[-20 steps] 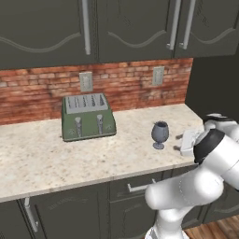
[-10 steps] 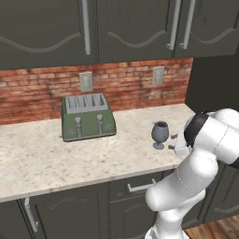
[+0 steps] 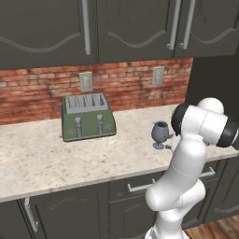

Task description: Retrieve the wine glasses from the counter and place one next to each plate.

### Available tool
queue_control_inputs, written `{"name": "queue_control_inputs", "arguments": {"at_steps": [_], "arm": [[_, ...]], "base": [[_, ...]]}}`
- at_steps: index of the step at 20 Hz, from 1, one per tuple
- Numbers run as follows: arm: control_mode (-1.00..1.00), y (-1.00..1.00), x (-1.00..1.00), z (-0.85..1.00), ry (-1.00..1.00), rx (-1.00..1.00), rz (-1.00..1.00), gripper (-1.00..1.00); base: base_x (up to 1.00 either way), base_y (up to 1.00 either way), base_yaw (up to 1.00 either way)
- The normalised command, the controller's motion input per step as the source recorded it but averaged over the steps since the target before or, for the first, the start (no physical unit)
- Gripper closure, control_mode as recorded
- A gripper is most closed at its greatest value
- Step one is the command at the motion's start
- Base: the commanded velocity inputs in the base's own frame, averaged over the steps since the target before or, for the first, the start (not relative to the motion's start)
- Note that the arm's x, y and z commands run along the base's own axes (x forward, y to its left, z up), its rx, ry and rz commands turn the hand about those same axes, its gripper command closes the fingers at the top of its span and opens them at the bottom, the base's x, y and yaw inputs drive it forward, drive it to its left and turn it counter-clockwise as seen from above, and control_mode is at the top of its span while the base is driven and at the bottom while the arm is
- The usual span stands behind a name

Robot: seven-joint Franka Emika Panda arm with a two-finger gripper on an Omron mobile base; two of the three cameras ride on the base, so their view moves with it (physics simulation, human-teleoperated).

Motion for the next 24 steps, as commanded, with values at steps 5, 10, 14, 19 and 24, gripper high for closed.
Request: {"name": "queue_control_inputs", "arguments": {"at_steps": [5,10,14,19,24], "arm": [[-1.00,0.00,0.40,-0.24,0.00,-0.01,0.00,-1.00],[-1.00,0.00,0.21,-0.26,0.07,0.00,0.00,-1.00],[-1.00,0.12,0.03,-0.33,0.13,0.00,0.03,-1.00],[-1.00,0.14,0.07,-0.22,0.05,0.00,0.02,-1.00],[-1.00,0.25,0.00,-0.01,0.00,0.05,0.01,-1.00]], "base": [[0.00,0.00,0.00],[0.00,0.00,0.00],[0.00,0.00,0.00],[0.00,0.00,0.00],[0.00,0.00,0.00]]}}
